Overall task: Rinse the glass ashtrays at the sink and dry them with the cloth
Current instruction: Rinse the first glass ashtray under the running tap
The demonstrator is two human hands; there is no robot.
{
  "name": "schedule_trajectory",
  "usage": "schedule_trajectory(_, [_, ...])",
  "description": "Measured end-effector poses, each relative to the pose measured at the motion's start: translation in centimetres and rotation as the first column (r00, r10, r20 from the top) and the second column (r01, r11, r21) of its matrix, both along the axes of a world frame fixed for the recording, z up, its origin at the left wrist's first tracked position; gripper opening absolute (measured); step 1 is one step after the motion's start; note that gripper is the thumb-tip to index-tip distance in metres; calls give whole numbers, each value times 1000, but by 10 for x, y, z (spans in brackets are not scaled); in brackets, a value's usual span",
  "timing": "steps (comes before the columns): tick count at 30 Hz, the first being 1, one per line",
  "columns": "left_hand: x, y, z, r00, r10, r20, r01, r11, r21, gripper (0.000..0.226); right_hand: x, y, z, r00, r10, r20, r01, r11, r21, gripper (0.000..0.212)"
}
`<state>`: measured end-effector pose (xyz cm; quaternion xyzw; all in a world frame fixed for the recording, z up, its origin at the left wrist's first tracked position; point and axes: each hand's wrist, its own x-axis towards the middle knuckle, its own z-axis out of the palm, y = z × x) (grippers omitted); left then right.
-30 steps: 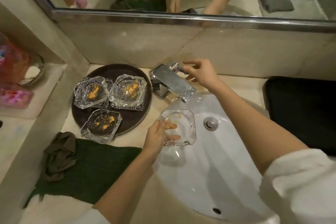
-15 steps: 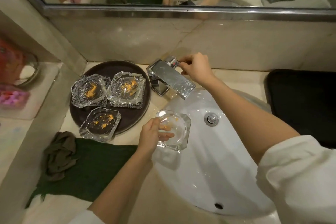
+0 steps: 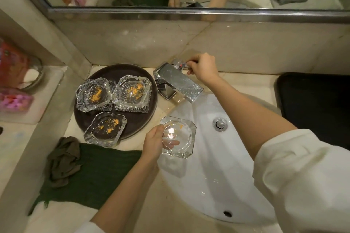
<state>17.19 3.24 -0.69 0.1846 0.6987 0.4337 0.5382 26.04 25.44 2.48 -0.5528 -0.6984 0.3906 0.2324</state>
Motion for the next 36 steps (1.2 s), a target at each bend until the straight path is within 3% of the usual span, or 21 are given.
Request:
schedule_trajectory(18, [4,3,4,1000,-23,11,23,1000,15,29,-1,-9,-1,993,10,115,-22,995,99,22])
schedule_trajectory(36, [6,6,4,999,-11,43,10,1000,25,28,0,-8,-1,987,34,155,-49,995,92,23])
